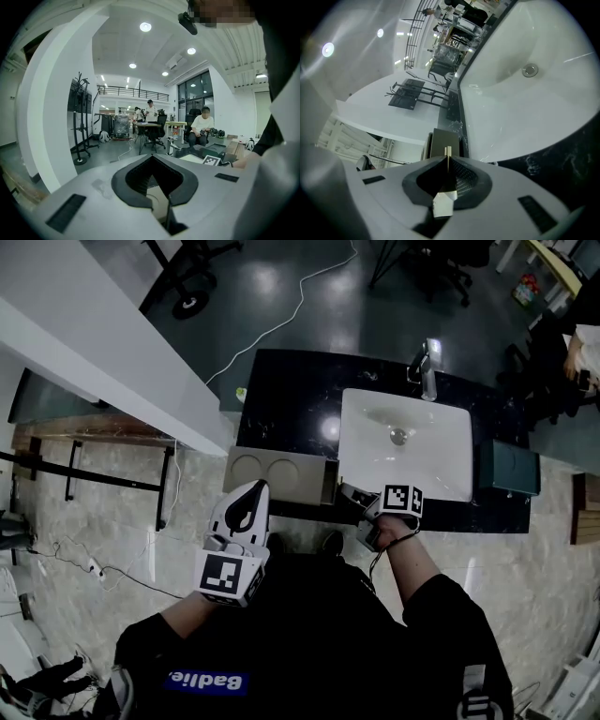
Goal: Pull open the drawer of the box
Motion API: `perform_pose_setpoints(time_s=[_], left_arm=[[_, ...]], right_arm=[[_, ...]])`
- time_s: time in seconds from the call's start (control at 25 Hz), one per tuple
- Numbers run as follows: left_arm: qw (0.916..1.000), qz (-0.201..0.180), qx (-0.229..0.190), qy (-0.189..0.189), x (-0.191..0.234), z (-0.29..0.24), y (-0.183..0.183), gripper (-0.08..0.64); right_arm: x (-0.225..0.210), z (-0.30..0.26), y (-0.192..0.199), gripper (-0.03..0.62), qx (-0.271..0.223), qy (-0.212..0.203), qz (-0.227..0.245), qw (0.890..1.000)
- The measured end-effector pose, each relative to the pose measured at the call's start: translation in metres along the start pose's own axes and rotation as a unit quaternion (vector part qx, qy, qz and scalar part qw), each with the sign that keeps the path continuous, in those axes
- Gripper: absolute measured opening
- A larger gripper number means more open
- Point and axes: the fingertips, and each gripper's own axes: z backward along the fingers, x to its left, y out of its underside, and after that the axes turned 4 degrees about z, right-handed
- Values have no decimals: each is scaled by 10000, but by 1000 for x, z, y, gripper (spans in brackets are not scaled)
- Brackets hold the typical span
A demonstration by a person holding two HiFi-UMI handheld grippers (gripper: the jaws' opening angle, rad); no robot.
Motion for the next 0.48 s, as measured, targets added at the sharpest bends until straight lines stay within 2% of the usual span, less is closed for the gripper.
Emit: perform_pose_setpoints(time_s=[0.48], left_arm=[[9997, -33, 81, 245, -17, -11, 2, -15]], right_arm=[[-16, 34, -10, 26, -272, 210, 10, 9994]])
